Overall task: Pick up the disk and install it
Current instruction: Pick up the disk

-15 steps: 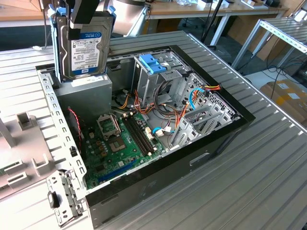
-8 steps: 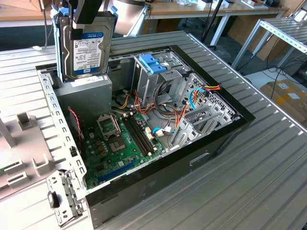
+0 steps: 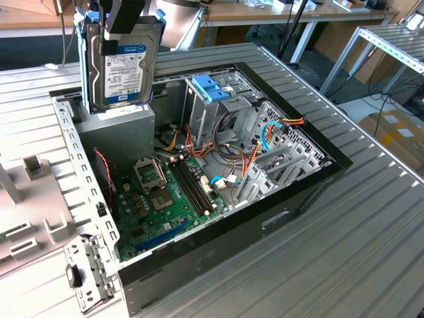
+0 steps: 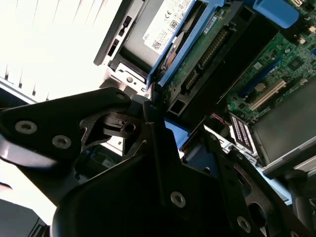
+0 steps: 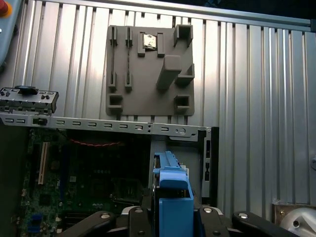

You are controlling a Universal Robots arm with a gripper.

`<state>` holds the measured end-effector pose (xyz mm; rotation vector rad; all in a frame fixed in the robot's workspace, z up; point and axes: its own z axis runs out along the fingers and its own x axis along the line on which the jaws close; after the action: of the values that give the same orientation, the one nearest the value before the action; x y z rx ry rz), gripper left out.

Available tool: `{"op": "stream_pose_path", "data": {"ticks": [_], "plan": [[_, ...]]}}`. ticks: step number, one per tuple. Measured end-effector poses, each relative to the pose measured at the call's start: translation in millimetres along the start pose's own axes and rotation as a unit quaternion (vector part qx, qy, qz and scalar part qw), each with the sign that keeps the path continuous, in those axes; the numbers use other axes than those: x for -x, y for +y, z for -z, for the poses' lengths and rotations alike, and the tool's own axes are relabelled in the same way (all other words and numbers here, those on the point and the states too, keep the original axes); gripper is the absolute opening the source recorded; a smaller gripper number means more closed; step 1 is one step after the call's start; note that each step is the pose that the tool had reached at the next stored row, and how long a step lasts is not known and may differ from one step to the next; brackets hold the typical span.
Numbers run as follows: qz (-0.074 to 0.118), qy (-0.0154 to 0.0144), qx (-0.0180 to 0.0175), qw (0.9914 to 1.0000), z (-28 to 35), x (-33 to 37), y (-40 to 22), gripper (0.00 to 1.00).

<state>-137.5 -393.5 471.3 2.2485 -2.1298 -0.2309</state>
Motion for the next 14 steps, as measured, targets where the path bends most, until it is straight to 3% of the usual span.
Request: {"op": "stream_pose_path", "data": {"ticks": [14], "plan": [[0.000,0.0000,0.0000,1.00000,0.1,-0.7,-8.7,0.37]]}}
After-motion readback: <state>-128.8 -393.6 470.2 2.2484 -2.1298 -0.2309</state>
